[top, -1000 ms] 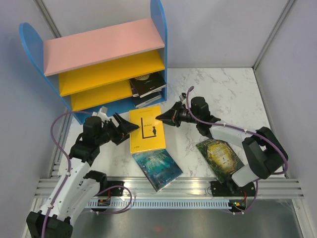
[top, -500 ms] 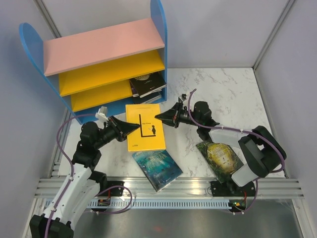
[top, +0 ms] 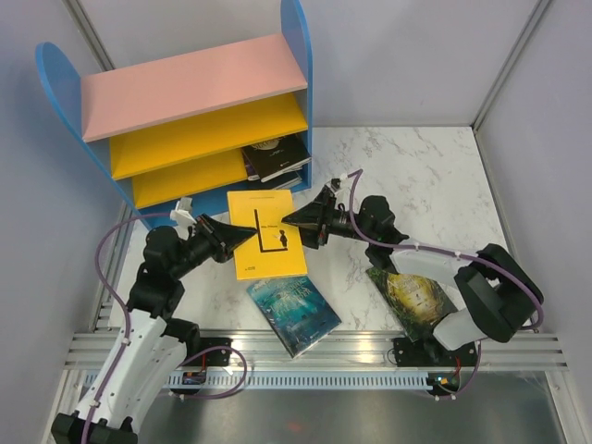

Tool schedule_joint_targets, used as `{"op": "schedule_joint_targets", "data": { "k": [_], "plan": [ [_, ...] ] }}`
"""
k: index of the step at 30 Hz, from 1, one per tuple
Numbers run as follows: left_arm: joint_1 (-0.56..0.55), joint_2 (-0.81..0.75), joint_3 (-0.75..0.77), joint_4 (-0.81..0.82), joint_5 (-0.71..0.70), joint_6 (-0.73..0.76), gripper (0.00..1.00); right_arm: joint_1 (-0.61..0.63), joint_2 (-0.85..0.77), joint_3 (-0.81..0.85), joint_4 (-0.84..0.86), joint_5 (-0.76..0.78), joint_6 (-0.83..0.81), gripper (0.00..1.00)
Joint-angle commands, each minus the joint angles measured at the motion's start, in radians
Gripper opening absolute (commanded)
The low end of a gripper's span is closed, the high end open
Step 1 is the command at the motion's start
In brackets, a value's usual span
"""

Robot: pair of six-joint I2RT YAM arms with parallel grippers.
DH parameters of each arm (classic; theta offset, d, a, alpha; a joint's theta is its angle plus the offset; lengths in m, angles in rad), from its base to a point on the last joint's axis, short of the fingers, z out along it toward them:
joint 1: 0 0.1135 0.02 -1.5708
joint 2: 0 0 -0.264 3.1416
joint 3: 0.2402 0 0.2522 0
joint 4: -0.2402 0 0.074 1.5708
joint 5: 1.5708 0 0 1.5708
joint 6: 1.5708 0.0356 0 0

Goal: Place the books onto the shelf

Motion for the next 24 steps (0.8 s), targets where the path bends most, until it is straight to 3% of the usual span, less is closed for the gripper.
{"op": "schedule_joint_targets", "data": {
  "k": [1, 7, 15, 24],
  "plan": [
    [0.001, -0.037, 0.112, 0.023, -0.100, -0.006, 0.02, 0.031, -0.086, -0.032, 0.031, 0.027, 0.016, 0.70],
    [0.001, -0.031, 0.158, -0.042, -0.202, 0.005, 0.02, 0.101, -0.186, -0.087, 0.015, 0.096, 0.051, 0.70],
    [-0.001, -0.054, 0.167, -0.100, -0.301, -0.012, 0.02, 0.184, -0.293, -0.093, -0.064, 0.302, 0.094, 0.69],
    [-0.001, -0.157, 0.127, -0.195, -0.359, -0.030, 0.02, 0.187, -0.269, -0.007, -0.127, 0.423, 0.112, 0.55]
  ]
}}
